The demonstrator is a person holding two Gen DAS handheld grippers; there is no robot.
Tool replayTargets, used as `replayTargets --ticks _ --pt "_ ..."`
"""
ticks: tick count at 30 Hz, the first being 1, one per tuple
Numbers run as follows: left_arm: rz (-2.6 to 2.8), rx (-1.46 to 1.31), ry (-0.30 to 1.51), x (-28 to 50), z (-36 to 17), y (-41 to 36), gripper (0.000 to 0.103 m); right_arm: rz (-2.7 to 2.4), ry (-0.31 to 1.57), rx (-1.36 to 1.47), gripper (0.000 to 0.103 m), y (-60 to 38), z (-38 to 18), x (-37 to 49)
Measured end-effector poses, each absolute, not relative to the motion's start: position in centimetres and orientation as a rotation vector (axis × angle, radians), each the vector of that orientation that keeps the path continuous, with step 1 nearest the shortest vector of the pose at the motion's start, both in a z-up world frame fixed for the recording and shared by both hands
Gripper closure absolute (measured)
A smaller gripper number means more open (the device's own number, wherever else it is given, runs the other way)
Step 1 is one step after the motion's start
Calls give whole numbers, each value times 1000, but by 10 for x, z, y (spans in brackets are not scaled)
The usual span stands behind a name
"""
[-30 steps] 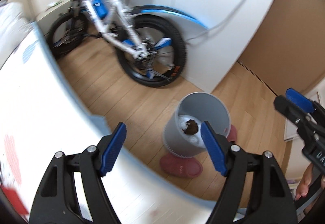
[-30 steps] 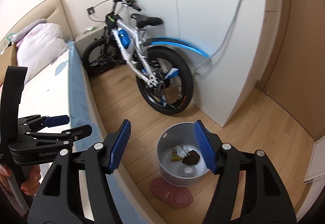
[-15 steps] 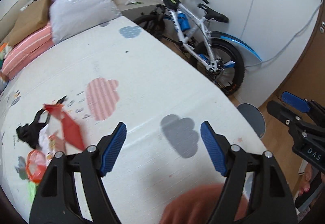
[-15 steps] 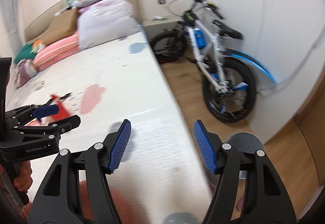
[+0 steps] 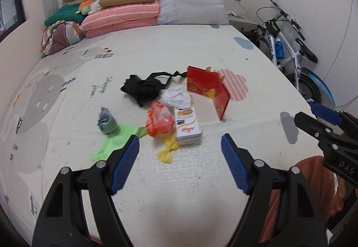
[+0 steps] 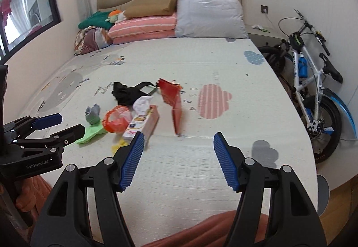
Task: Collect trash
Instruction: 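Move both open tools back over the trash on the bed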
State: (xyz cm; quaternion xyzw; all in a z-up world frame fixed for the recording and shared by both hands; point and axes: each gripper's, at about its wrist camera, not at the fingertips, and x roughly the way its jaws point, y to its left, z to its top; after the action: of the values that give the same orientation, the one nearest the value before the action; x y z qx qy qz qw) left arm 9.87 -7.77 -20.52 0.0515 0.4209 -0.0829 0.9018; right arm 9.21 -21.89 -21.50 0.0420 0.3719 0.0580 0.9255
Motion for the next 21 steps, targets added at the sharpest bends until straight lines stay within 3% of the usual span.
replayTargets --ticks 12,21 --pt "-54 46 872 86 -212 15 27 207 783 -13 41 -127 -208 105" --pt "-43 39 899 106 -229 37 27 196 816 -36 41 -111 -220 130"
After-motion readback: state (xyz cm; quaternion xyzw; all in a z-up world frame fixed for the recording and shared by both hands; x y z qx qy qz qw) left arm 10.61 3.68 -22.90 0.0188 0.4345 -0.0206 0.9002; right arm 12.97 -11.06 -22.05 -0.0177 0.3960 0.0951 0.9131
